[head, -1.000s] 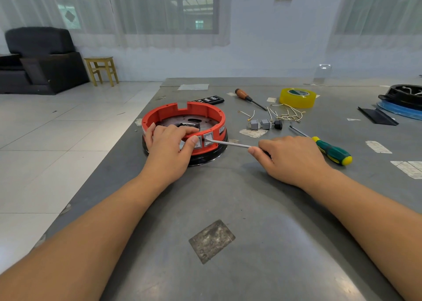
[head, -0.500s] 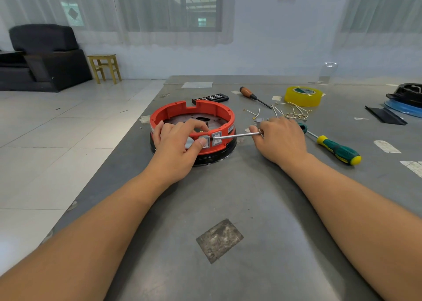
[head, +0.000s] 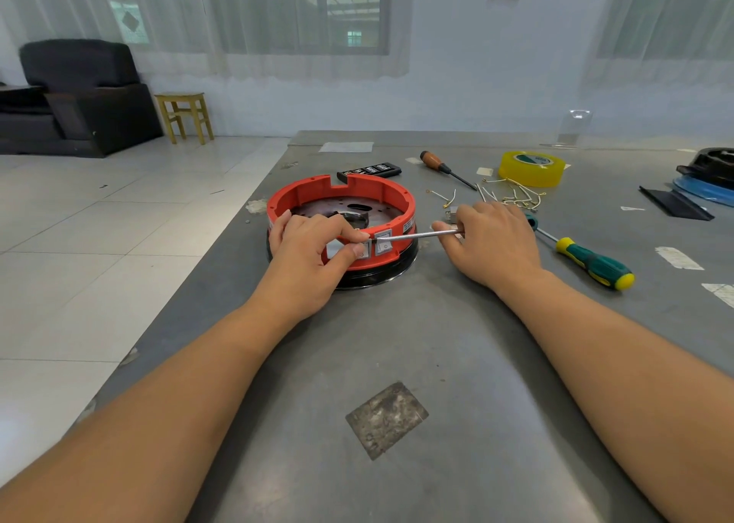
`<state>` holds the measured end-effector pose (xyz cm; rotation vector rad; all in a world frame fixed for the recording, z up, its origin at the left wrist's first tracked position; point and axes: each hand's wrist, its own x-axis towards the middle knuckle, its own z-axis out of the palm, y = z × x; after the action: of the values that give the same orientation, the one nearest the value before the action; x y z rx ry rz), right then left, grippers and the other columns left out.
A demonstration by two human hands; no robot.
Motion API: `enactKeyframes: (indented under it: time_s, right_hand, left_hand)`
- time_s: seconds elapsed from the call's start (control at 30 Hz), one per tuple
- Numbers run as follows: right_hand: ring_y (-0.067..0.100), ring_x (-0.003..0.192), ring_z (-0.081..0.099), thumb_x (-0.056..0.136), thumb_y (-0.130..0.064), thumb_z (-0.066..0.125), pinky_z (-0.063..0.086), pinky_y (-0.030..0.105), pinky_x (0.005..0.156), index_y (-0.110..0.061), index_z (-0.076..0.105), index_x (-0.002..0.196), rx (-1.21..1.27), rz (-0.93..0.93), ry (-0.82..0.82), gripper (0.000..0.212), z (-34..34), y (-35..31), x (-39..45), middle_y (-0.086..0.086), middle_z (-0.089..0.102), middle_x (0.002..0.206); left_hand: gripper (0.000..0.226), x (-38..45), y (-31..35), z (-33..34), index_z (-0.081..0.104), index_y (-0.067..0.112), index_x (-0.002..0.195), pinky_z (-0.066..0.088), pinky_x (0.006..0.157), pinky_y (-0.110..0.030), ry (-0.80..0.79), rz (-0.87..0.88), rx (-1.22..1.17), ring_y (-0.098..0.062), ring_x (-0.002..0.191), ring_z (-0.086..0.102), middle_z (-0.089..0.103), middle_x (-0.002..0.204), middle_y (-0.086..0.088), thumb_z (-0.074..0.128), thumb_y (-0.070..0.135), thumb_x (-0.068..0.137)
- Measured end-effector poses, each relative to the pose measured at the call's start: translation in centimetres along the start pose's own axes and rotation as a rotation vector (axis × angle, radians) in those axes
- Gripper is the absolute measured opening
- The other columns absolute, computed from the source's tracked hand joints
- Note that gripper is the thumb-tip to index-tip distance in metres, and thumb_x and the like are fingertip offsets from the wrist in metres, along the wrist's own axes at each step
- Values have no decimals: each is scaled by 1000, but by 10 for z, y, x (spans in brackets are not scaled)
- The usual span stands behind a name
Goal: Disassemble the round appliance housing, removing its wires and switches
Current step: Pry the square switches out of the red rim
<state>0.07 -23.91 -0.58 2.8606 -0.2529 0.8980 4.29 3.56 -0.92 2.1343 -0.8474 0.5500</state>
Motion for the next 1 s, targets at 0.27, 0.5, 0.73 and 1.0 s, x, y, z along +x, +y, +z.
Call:
enactKeyframes:
  time_s: [0.27, 0.5, 0.73, 1.0]
  right_hand:
    - [20, 77, 53, 94, -75, 22, 44, 39, 76, -27, 50, 87, 24, -54, 7, 56, -22, 9, -40, -6, 54, 79]
    - [19, 74, 53, 99, -70, 18, 44, 38, 73, -29, 57, 80, -8, 39, -129, 59, -30, 3, -68, -6, 52, 73]
    - [19, 71, 54, 98, -71, 17, 44, 37, 70, -29, 57, 76, -44, 54, -141, 63, -32, 2, -76, -7, 50, 70]
    - [20, 68, 50, 98, -71, 18, 37, 35, 67, -28, 53, 71, -25, 26, -115, 62, -29, -4, -74, -7, 49, 68]
  left_hand:
    - [10, 0, -2, -2, 73, 34, 109, 8, 125, -41, 7, 38, 17, -13, 109, 52, 63, 96, 20, 69, 29, 100]
    - [13, 0, -2, -5, 72, 39, 108, 8, 119, -31, -3, 57, 11, -12, 108, 54, 62, 99, 29, 68, 28, 101]
    - [16, 1, -2, -5, 68, 42, 106, 12, 120, -36, -16, 39, 15, -10, 107, 50, 58, 95, 31, 70, 27, 101]
    - [12, 2, -1, -6, 72, 38, 108, 11, 116, -31, -31, 14, 22, -12, 106, 50, 57, 94, 27, 69, 28, 101]
